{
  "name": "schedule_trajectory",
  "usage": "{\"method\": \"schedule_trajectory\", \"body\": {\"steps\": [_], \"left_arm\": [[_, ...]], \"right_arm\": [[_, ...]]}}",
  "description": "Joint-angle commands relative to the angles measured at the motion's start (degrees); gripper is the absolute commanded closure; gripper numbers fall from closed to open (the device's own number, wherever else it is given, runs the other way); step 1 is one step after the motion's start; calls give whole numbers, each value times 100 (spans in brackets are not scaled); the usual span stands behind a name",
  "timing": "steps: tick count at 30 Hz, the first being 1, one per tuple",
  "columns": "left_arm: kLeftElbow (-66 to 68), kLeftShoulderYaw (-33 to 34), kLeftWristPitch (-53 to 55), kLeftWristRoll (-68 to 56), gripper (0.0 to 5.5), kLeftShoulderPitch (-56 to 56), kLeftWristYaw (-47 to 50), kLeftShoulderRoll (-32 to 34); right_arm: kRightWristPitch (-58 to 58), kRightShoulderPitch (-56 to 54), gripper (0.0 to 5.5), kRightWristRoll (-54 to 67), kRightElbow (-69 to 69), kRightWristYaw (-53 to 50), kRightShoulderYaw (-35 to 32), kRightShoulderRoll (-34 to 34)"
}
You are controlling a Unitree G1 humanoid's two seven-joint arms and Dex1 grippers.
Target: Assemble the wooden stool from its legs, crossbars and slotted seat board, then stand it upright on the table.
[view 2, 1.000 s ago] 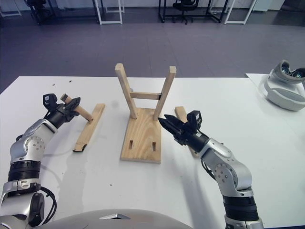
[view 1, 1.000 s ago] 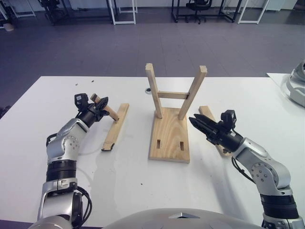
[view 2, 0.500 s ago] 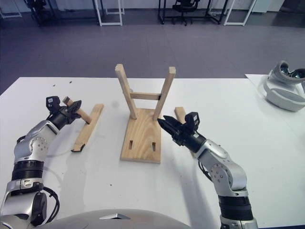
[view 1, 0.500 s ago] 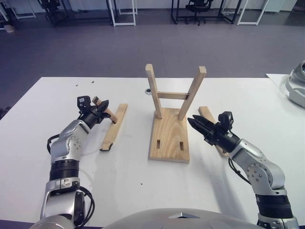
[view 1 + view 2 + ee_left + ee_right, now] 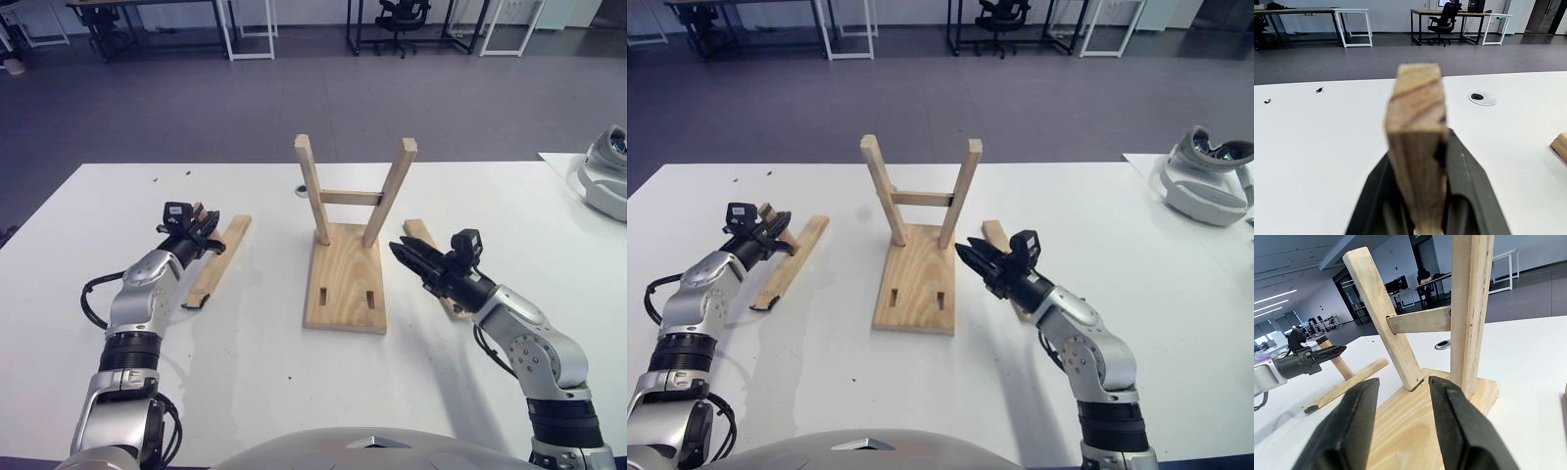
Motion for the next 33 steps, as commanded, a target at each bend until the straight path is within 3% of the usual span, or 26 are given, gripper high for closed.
{"method": "schedule_trajectory", "body": {"steps": [1,4,8,12,21,27,33], "left_arm": [[158,-75,350,75,510,650,-84,-296],[-316,235,308,-214,463,274,-263,-175],[-632,157,770,-15,404,206,-512,196],[-1222,-29,1531,226,337,547,-533,558],[-1997,4,2603,297,190,1276,-552,720],[-1890,-140,2529,520,190,1393,-664,757],[-1703,-286,2195,779,289,1392,-850,838]], "right_arm": [[-36,-152,360,-117,76,-1,-47,-56],[-54,-155,360,-127,85,1,-49,-38],[-97,-166,360,-163,129,-2,-35,-7],[-135,-97,360,-207,114,-1,-39,26],[-176,33,360,-263,78,-21,-6,100],[-177,30,360,-306,91,-29,49,109],[-174,1,360,-371,110,-74,80,137]]}}
